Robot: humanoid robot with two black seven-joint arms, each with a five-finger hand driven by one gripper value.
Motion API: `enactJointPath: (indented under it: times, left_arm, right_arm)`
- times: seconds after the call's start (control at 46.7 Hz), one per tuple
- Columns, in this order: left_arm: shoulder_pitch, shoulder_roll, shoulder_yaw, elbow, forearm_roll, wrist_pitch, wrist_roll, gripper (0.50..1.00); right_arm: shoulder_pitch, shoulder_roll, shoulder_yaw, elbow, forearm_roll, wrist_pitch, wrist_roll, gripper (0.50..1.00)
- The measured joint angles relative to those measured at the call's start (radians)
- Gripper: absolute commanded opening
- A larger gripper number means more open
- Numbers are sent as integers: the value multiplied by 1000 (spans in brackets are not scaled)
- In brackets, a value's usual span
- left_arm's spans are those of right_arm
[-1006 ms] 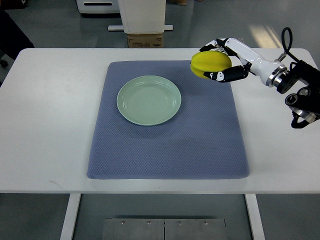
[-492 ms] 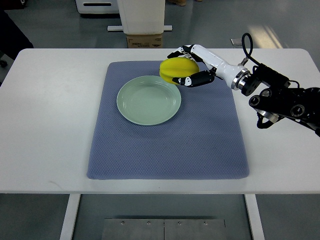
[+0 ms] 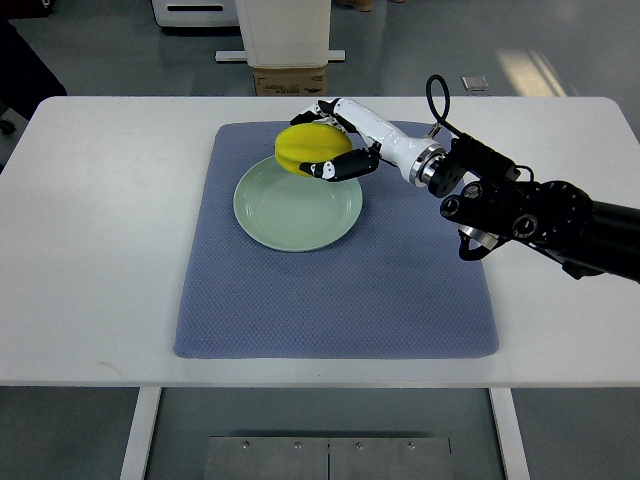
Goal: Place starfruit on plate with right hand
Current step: 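Carry the starfruit over the green plate and lower it onto it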
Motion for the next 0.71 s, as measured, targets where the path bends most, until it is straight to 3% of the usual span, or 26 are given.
enactJointPath:
  times: [0.193, 0.706]
  left_arm:
    - [0, 0, 0, 0, 0, 0, 0, 1000]
    - [0, 0, 0, 0, 0, 0, 0, 1000]
  right_arm:
    - [-61, 58, 0, -84, 0, -1, -6, 500]
    - [-128, 83, -1, -125, -1, -1, -7, 500]
